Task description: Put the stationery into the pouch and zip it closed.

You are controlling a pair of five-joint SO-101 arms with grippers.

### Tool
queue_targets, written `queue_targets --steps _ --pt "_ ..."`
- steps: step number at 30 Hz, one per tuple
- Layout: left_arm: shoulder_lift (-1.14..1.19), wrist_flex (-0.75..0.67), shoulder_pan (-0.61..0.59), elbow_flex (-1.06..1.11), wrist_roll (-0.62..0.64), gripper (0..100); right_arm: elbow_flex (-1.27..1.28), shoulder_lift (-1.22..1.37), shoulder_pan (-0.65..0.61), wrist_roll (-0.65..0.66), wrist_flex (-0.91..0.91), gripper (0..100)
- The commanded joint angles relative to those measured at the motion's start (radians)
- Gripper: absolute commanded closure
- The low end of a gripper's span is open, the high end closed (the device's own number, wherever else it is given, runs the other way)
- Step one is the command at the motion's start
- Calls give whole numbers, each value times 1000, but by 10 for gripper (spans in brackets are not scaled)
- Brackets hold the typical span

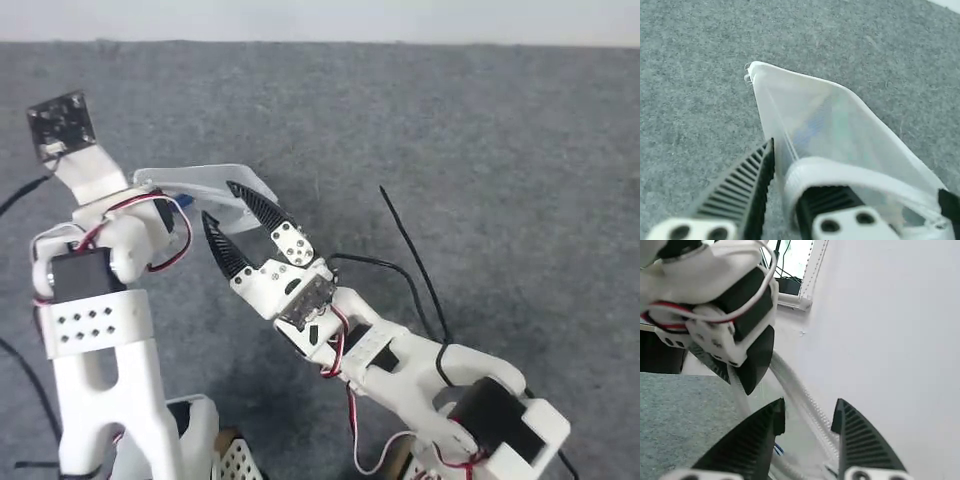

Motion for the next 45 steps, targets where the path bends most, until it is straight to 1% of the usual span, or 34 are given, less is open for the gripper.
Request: queue_targets --steps 1,4,6,10,12,15,17,21,24,27,29,33,36,39,41,45 --pt "-15 5 -6 -35 -9 989 68 -91 -1 11 7 861" --pt "-15 5 -6 -35 -9 989 100 -154 -1 9 27 862" --pt "-15 5 -6 -35 -9 989 106 -193 -1 3 94 864" --pt "-15 5 -6 -35 -9 989 106 -295 2 -120 268 864" --pt "-15 5 -6 -35 -9 989 106 -375 5 -157 372 864" --pt "-20 5 -8 -35 -9 989 101 -510 8 -198 553 864" --pt "-21 5 -32 -35 -8 989 80 -599 30 -247 696 864" --pt "-20 5 -68 -39 -6 989 -25 -728 82 -344 1053 861" --pt "-20 5 -69 -39 -6 989 -132 -751 114 -399 1290 861" --pt "-18 2 -69 -41 -5 989 -219 -736 147 -417 1438 861" --pt "-18 -11 -81 -39 -5 989 -256 -711 165 -417 1484 861" --pt "-17 -43 -183 -41 17 989 -292 -650 193 -413 1501 860" --pt "-17 -60 -233 -41 20 989 -318 -599 208 -411 1506 860" --pt "-17 -66 -245 -41 35 989 -348 -544 222 -400 1523 860" --pt "-17 -66 -253 -41 44 989 -390 -499 223 -373 1569 860" --pt "-17 -75 -308 -41 48 989 -486 -403 225 -370 1662 860"
